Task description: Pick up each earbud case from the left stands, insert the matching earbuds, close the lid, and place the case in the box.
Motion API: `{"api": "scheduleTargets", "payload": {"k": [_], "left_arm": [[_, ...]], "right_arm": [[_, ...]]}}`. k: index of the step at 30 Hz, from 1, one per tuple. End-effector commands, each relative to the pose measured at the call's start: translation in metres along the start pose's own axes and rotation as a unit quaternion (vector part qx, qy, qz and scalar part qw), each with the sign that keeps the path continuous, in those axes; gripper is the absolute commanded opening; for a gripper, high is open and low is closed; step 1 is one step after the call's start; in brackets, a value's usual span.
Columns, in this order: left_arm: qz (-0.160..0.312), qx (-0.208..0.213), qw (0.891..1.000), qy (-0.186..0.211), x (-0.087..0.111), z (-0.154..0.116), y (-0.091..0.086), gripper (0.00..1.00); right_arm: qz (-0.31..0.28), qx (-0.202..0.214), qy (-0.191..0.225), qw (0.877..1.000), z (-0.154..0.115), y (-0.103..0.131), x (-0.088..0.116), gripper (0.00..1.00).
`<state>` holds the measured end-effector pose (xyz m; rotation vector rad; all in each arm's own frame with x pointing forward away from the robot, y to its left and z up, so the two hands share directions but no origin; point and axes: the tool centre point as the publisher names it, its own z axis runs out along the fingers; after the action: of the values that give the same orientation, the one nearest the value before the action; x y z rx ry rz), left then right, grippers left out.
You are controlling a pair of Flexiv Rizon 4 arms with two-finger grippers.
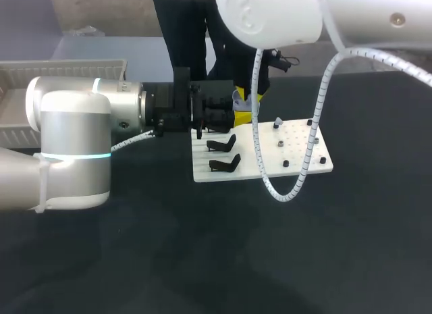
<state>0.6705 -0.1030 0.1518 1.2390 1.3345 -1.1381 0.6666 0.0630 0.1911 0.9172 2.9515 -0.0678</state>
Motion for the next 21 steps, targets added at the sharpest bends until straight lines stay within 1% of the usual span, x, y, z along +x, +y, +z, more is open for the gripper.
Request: {"api": "scheduleTargets", "payload": {"k": [1,8,10,11,14,18,20,21], "left_arm": [[0.002,-0.004,1.0,-0.003,0.0013,0.0002,-0.0018,0.0],[0.002,-0.004,1.0,-0.003,0.0013,0.0002,-0.0018,0.0],[0.002,-0.004,1.0,-0.003,0.0013,0.0002,-0.0018,0.0],[0.002,-0.004,1.0,-0.003,0.0013,0.0002,-0.0018,0.0],[0.002,-0.004,1.0,-0.003,0.0013,0.0002,-0.0018,0.0],[0.002,-0.004,1.0,-0.003,0.0013,0.0002,-0.0018,0.0],[0.002,-0.004,1.0,-0.003,0.0013,0.0002,-0.0018,0.0],[0.002,-0.004,1.0,-0.003,0.0013,0.0002,-0.0018,0.0]], "right_arm": [[0.001,0.005,0.003,1.0,0.0012,0.0029,-0.0009,0.0],[0.002,0.001,0.004,1.0,-0.0008,0.0019,-0.0005,0.0],[-0.001,0.0,0.004,1.0,-0.0011,0.0017,0.0004,0.26],[-0.001,0.0,0.004,1.0,-0.0012,0.0016,0.0008,0.29],[-0.002,-0.002,0.005,1.0,-0.001,0.0017,0.0013,0.28],[-0.001,-0.001,0.005,1.0,0.0001,0.001,0.0014,0.32],[-0.001,-0.003,0.004,1.0,-0.003,-0.0015,0.0028,0.3],[-0.002,-0.011,0.005,1.0,-0.0065,-0.0037,0.0041,0.29]]}}
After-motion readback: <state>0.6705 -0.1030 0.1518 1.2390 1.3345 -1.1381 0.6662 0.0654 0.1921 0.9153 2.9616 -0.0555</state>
